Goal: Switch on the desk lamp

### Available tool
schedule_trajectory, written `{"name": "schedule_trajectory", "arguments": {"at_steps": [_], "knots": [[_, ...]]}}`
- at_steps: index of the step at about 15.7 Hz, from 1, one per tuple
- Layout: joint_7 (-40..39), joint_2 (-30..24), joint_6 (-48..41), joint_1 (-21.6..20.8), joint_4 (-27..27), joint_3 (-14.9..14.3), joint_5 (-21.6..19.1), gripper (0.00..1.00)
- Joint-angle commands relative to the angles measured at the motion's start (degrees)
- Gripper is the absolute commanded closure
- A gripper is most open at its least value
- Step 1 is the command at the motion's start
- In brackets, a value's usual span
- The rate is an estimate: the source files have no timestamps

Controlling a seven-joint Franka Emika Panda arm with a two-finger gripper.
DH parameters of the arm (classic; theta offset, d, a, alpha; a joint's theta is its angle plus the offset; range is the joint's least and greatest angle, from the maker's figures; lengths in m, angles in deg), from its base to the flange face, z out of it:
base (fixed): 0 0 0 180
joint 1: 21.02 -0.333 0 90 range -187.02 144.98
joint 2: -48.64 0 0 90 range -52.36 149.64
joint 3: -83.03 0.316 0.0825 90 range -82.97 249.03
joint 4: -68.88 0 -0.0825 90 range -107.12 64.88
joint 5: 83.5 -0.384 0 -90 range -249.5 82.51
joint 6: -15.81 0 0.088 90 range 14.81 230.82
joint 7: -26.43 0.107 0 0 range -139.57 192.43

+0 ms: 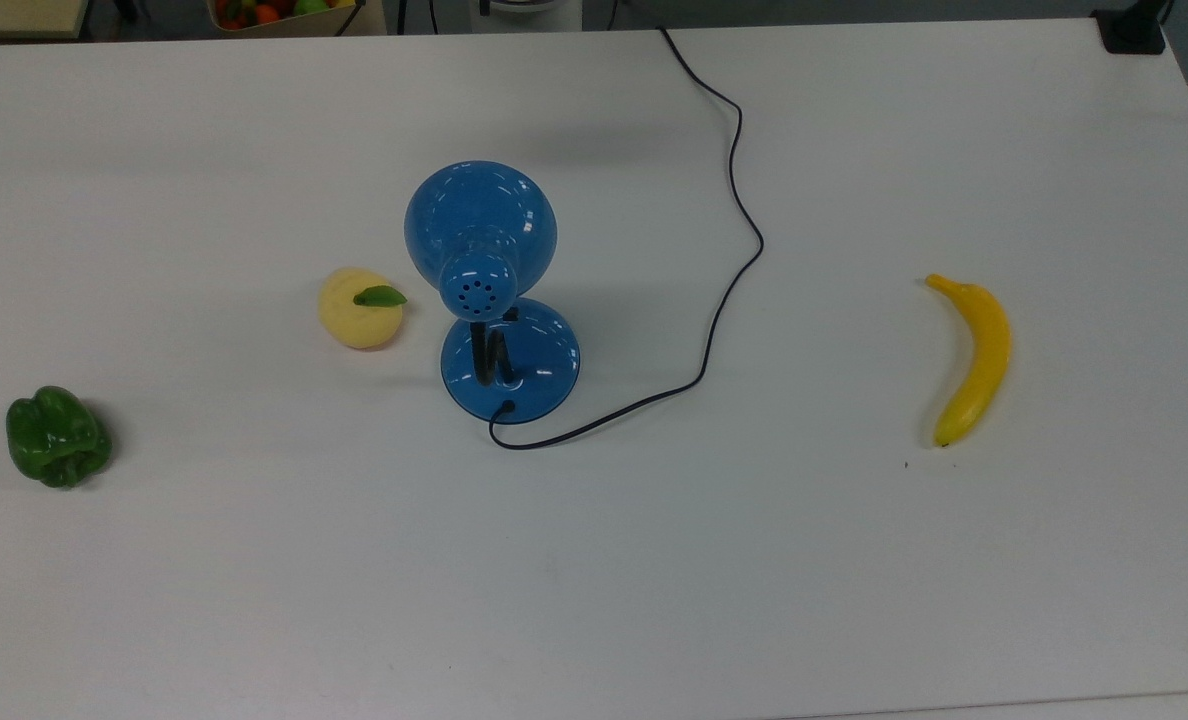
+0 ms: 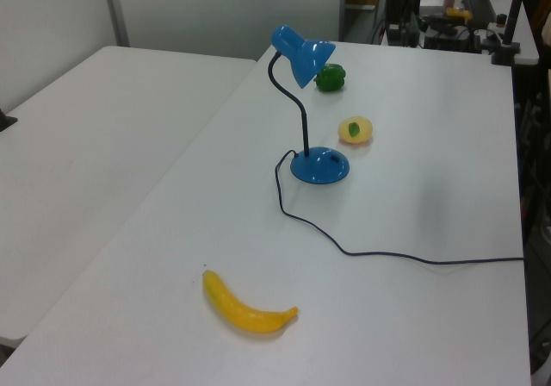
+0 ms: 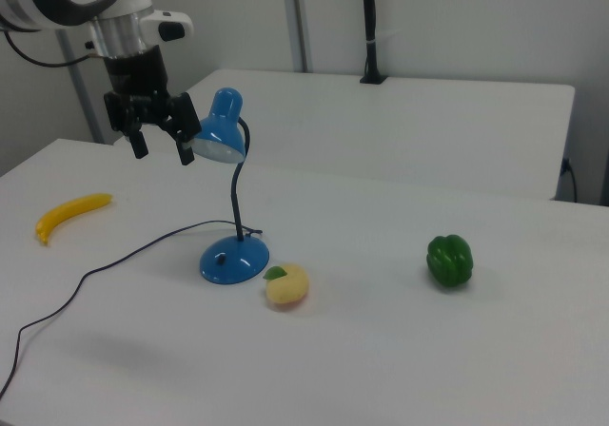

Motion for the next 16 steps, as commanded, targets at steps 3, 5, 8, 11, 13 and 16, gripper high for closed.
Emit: {"name": "schedule_trajectory", "arguments": {"at_steps": [3,5,8,11,13,16], "knots": [[-0.8,-0.7,0.2,0.6,-0.3,-0.3,0.3,0.00],[-0.8,-0.7,-0.2,0.6,-0.4,-0.3,0.2,0.00],[-0.8,-0.7,-0.2,0.7,-0.4,-0.3,0.0,0.00],[-0.8,-0.7,-0.2,1.1,-0.4,-0.3,-0.2,0.00],[-1.0,-0.6,-0.1,1.1,-0.4,-0.3,-0.2,0.00],[-1.1,-0.8,-0.3,1.4,-0.5,-0.3,-0.3,0.00]]}}
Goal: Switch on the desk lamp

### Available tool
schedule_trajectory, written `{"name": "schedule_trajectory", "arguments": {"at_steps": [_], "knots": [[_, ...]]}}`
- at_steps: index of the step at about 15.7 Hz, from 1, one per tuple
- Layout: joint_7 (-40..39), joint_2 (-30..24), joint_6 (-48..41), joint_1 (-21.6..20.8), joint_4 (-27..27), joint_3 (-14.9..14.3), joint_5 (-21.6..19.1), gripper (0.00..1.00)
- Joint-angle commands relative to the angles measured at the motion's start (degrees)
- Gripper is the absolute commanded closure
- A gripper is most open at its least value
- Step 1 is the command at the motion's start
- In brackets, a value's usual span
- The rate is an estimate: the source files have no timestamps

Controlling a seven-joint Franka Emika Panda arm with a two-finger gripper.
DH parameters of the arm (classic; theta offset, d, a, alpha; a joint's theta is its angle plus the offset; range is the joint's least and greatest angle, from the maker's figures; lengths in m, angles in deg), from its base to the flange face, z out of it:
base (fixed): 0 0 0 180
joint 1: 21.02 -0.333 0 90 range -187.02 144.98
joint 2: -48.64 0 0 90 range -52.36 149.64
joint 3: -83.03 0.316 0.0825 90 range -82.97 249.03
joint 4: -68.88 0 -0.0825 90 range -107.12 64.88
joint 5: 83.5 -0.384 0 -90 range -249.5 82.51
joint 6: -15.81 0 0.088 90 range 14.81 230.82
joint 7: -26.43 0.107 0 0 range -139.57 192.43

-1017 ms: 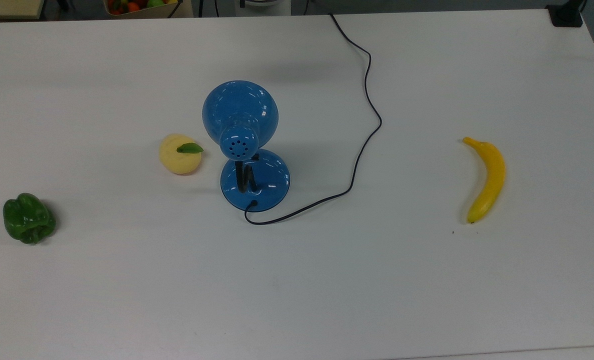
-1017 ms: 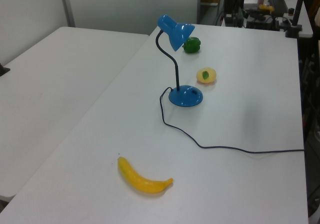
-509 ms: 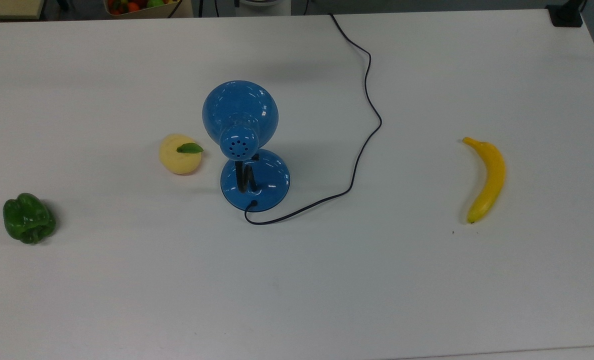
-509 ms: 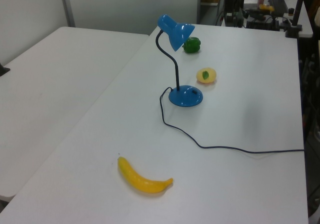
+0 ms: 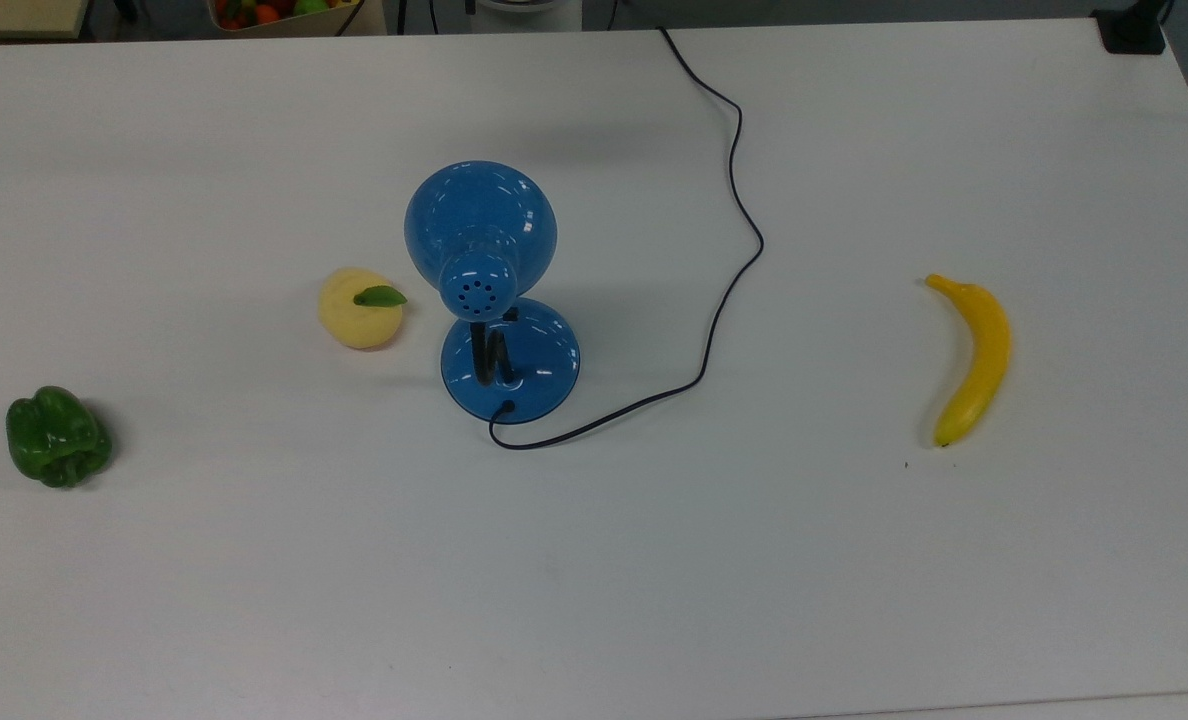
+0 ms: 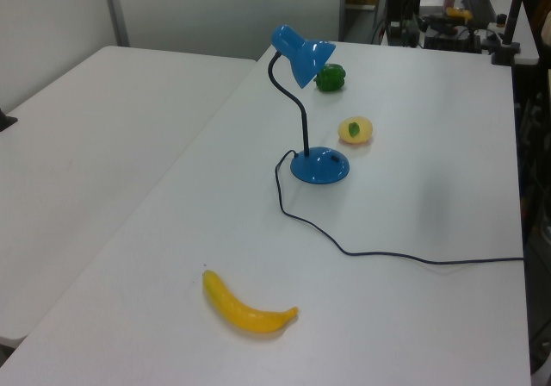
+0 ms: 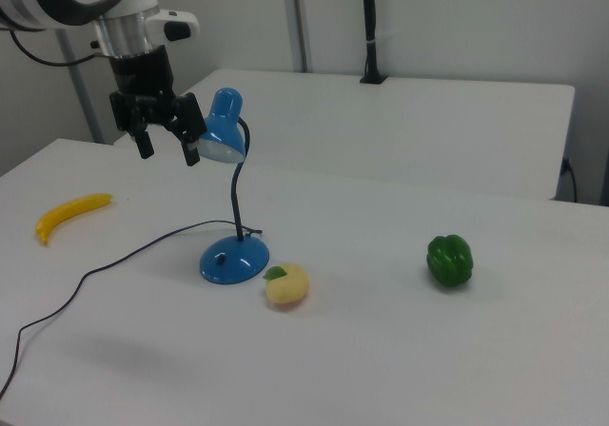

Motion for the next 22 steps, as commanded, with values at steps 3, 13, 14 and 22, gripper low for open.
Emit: {"name": "schedule_trajectory", "arguments": {"at_steps": [3,13,14,22], "knots": [[-1.1,-0.8,-0.2,0.2,-0.6,-0.3,-0.3,0.00],[-1.5,-0.8,0.1,0.3,-0.9,-0.3,-0.3,0.97],[-1.5,-0.7,0.1,0.2,-0.9,-0.3,-0.3,1.00],[-1.5,-0.9,0.8,0.0,-3.6,-0.2,-0.5,1.00]]}}
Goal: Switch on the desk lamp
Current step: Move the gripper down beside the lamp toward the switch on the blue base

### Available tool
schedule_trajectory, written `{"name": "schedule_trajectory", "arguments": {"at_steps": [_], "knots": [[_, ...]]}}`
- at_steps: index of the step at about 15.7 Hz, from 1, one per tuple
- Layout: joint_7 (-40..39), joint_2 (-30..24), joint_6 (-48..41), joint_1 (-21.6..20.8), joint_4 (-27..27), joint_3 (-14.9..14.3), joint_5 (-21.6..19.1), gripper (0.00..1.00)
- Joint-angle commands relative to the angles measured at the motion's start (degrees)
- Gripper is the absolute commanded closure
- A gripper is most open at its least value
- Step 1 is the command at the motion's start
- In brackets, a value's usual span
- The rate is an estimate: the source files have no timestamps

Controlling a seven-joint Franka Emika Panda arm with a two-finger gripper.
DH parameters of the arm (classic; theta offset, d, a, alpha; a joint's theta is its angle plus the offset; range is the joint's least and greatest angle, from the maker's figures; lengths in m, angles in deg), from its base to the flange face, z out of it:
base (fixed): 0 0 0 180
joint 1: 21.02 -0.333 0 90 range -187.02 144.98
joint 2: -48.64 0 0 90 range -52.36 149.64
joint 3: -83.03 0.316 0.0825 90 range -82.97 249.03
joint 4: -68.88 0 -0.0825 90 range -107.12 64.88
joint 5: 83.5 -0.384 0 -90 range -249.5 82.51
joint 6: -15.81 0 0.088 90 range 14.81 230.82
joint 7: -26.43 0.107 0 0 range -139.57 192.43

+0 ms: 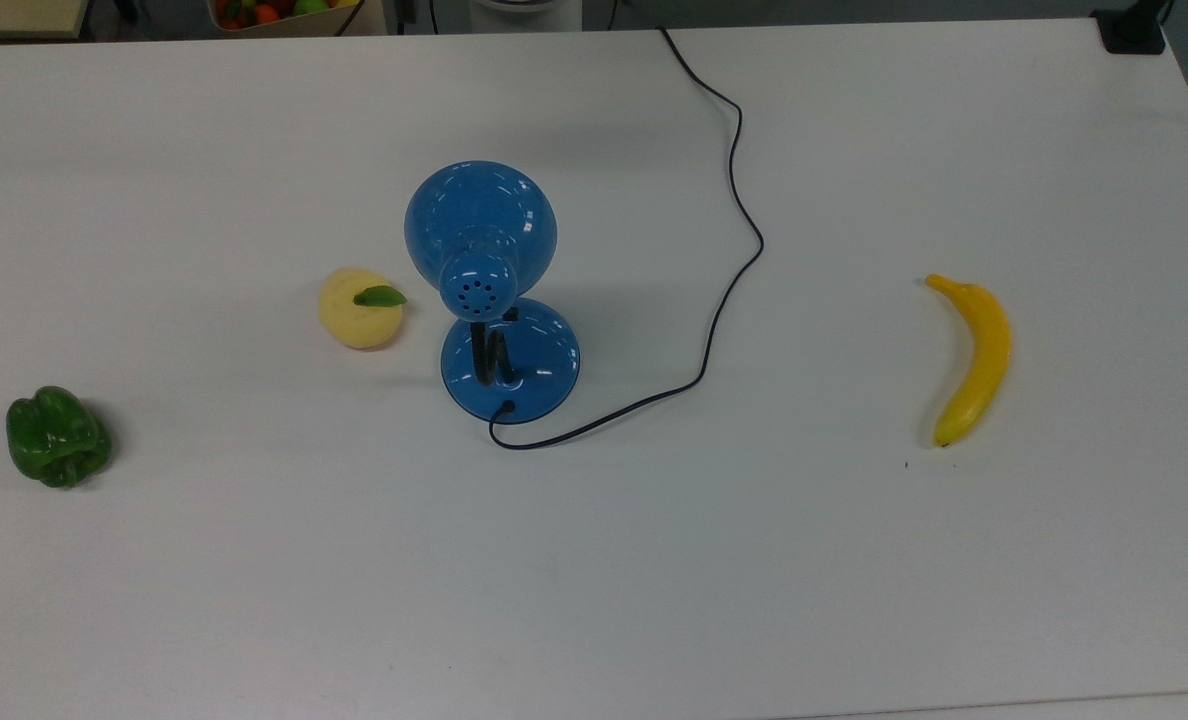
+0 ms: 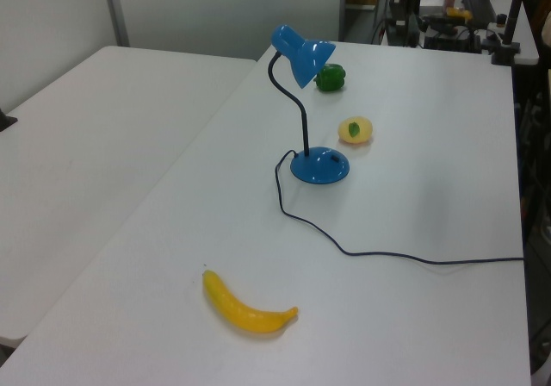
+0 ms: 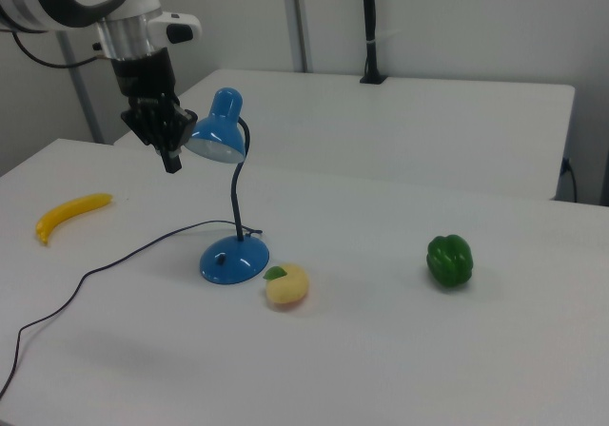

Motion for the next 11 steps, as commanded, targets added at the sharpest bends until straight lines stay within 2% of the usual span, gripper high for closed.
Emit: {"name": "schedule_trajectory", "arguments": {"at_steps": [1,11], "knots": [[-1.3,-1.2,0.9,-0.3,-4.1,-0.1,-0.4,1.00],[-0.7,-1.4,13.6,-0.7,-18.5,0.0,-0.4,1.00]]}}
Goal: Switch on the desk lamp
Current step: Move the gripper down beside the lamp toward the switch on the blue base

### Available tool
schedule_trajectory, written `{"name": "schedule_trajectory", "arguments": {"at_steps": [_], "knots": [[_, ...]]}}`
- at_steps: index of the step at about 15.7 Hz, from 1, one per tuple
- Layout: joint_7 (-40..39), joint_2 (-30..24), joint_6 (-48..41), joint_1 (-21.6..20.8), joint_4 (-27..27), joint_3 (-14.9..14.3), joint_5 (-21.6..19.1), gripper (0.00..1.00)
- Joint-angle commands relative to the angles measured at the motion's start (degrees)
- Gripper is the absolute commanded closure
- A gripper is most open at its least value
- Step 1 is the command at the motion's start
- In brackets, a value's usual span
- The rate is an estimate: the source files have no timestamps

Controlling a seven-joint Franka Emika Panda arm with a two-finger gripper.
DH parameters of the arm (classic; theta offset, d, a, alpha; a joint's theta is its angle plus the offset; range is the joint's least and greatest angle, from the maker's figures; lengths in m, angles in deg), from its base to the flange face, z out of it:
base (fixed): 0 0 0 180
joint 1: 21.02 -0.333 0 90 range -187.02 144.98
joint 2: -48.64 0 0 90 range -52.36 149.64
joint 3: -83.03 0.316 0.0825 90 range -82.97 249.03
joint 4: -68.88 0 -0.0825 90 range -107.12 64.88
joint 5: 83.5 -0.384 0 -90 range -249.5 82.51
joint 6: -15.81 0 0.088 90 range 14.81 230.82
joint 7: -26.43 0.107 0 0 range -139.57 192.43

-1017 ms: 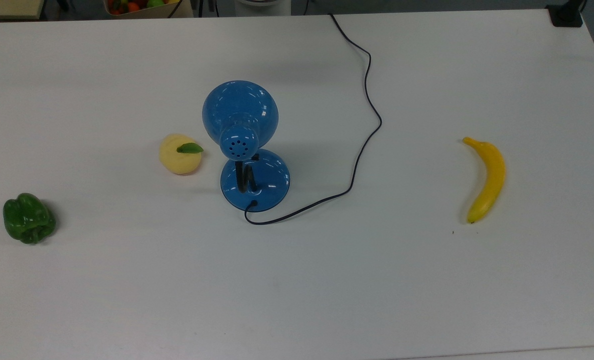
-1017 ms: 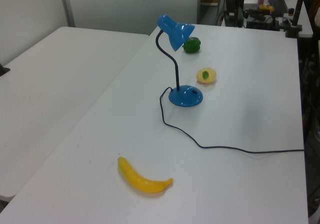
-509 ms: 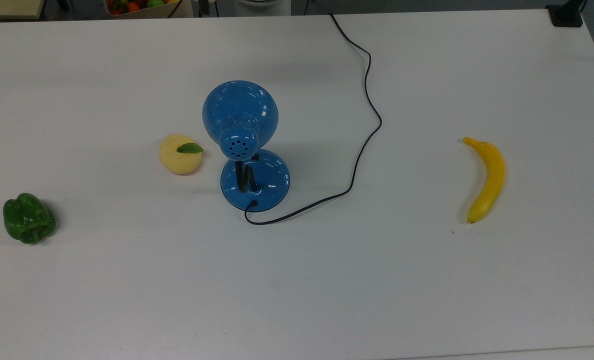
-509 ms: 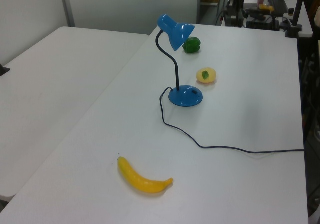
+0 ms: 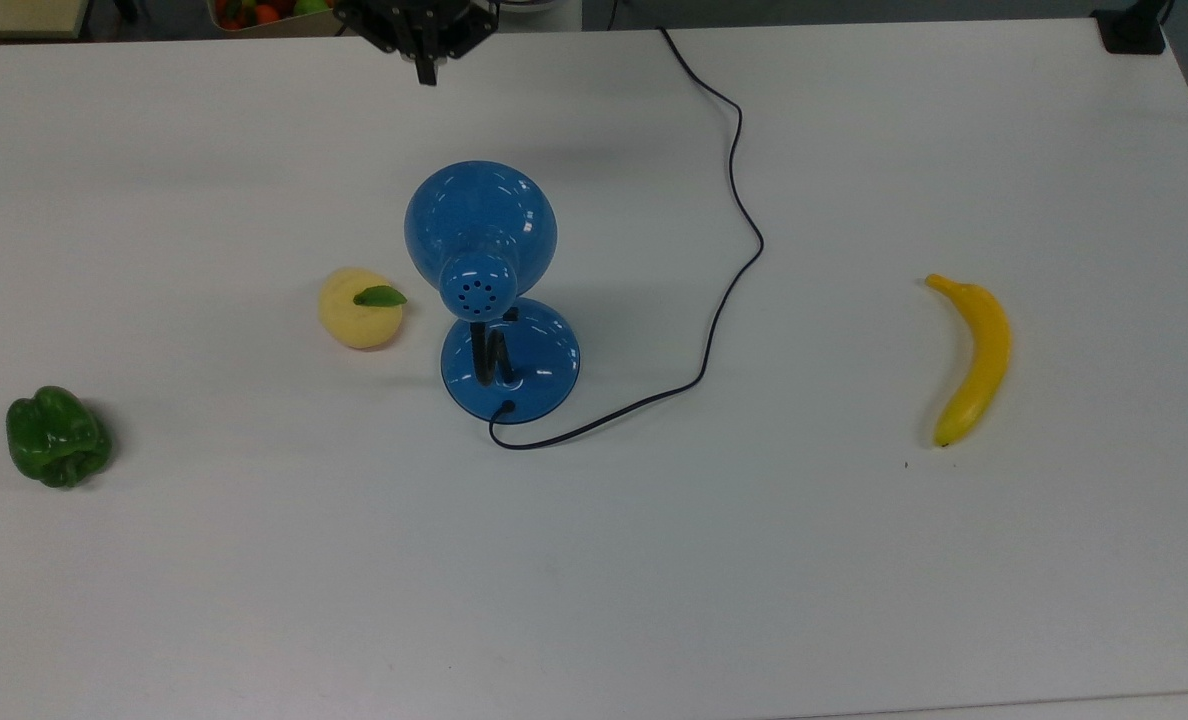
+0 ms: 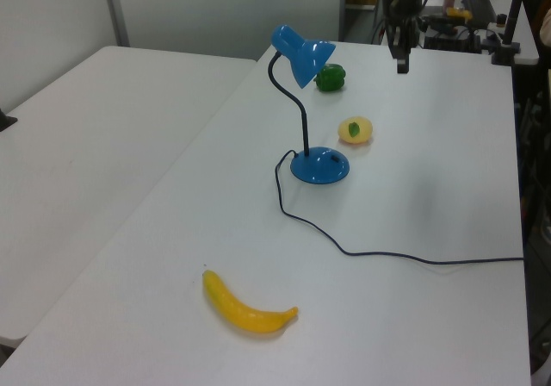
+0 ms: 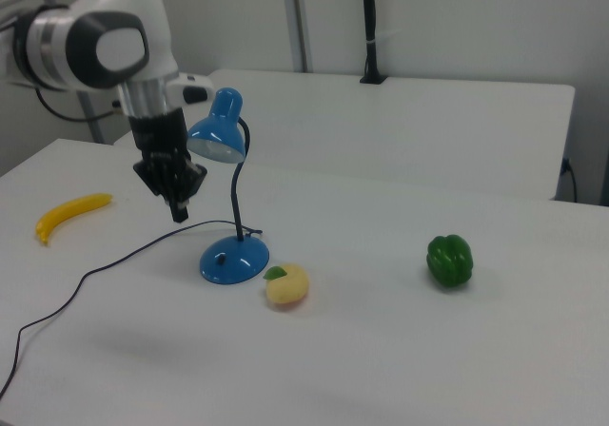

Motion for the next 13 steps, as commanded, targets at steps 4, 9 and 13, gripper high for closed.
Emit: {"name": "schedule_trajectory", "arguments": {"at_steps": [4,9,13], "knots": [[0.6,-0.9,14.7,-0.9,-13.2,0.3,-0.4,1.00],[5.3,2.4,27.7,-2.4,-19.2,0.5,-0.4,1.00],[6.9,6.9,35.6,-2.7,-19.3,0.6,-0.4,1.00]]}}
